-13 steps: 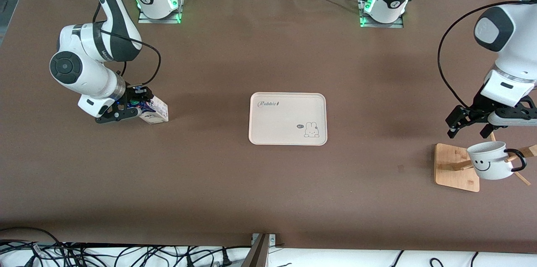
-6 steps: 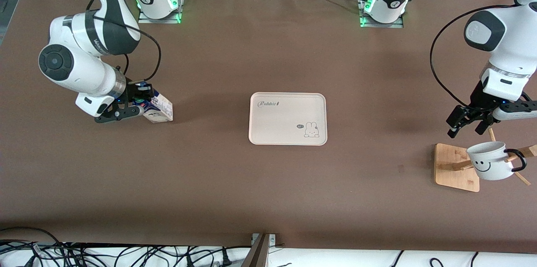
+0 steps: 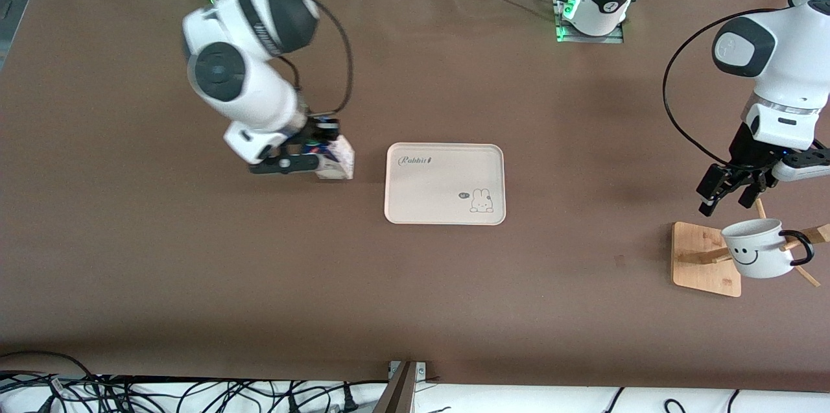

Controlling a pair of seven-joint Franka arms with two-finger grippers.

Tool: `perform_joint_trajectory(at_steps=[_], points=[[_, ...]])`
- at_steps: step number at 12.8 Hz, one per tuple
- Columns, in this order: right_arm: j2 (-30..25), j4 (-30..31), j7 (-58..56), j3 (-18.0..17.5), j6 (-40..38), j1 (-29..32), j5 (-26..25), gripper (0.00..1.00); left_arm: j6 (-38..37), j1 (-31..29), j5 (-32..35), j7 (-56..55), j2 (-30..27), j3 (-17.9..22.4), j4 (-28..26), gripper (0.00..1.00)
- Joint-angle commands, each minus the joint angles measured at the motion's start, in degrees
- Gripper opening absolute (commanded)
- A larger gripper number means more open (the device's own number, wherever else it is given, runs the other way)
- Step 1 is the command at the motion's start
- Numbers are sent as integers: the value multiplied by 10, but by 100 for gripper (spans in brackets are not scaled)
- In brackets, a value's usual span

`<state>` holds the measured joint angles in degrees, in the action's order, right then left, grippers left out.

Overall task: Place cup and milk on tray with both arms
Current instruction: 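Carry the milk carton over the white tray with the right gripper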

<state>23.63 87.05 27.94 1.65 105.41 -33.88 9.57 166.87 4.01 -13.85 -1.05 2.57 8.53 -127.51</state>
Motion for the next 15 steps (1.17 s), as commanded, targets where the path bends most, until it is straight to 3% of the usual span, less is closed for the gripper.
perform_joint_trajectory(at_steps=[1,5,9,10,11,12,15], points=[[107,-133,89,6,-9,-53,11,38,28,-1,-26,2,-9,-3,-14,100],[154,-145,128,7,56,-91,7,38,83,-1,-31,1,23,-3,-13,100],[172,-145,128,7,67,-92,4,39,154,-1,-57,2,60,-3,-12,100],[172,-145,128,8,67,-92,4,51,185,-1,-57,3,75,-3,-13,100],[172,-145,128,11,69,-91,4,92,212,0,-57,6,83,-3,-13,100],[170,-149,129,13,70,-90,4,100,216,1,-57,7,88,-3,-10,100],[158,-163,151,13,68,-87,5,100,238,1,-54,7,104,-3,-5,100]])
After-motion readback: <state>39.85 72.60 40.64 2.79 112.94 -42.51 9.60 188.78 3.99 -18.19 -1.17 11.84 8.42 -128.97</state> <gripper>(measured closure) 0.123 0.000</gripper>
